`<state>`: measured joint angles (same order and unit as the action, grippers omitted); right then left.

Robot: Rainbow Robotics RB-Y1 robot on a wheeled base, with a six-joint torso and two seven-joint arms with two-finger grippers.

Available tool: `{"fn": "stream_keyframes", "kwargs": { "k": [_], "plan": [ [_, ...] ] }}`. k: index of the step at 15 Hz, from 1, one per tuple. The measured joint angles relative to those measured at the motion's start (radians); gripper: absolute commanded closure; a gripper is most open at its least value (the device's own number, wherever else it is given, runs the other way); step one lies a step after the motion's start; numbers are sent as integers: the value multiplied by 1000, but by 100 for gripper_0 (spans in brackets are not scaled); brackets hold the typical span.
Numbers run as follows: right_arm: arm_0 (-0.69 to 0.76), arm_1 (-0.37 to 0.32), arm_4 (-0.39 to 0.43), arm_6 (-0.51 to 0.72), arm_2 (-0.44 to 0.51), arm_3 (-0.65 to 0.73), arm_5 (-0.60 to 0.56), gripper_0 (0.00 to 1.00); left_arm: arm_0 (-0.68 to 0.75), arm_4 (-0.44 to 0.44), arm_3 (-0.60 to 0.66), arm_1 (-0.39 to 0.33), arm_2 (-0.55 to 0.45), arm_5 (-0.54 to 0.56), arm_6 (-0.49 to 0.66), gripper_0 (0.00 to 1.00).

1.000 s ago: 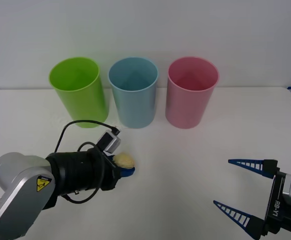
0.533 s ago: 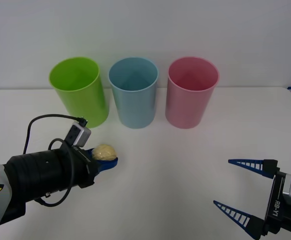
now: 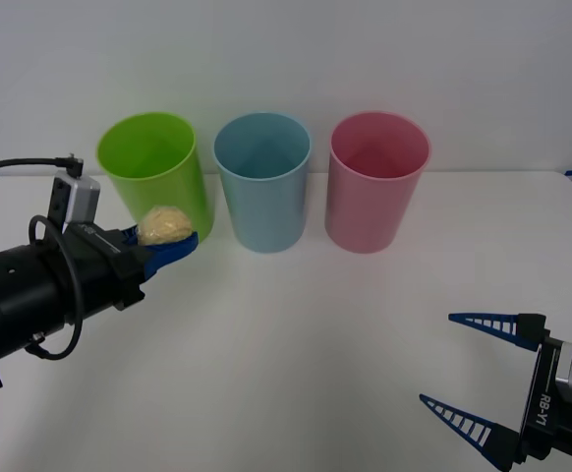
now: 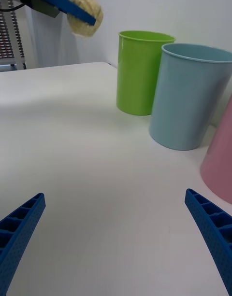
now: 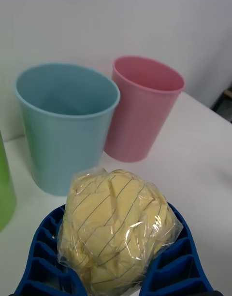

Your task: Put cans in the blue bin and PET bottles in the pink bin and trash in the green bin.

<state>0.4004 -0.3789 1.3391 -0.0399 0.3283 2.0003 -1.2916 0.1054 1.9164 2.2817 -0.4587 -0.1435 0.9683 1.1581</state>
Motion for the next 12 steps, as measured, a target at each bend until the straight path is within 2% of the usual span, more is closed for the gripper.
{"fn": "stream_keyframes", "kwargs": {
  "k": [5,10,12],
  "plan": [
    [0,0,0,0,0,0,0,0,-17,-2,4,-2,-24,-169,78,100],
    [0,0,0,0,0,0,0,0,-27,105,-3,-17,-12,-334,167,100],
    [0,0,0,0,0,0,0,0,-79,152,-57,-20,8,-379,185,100]
  ]
}}
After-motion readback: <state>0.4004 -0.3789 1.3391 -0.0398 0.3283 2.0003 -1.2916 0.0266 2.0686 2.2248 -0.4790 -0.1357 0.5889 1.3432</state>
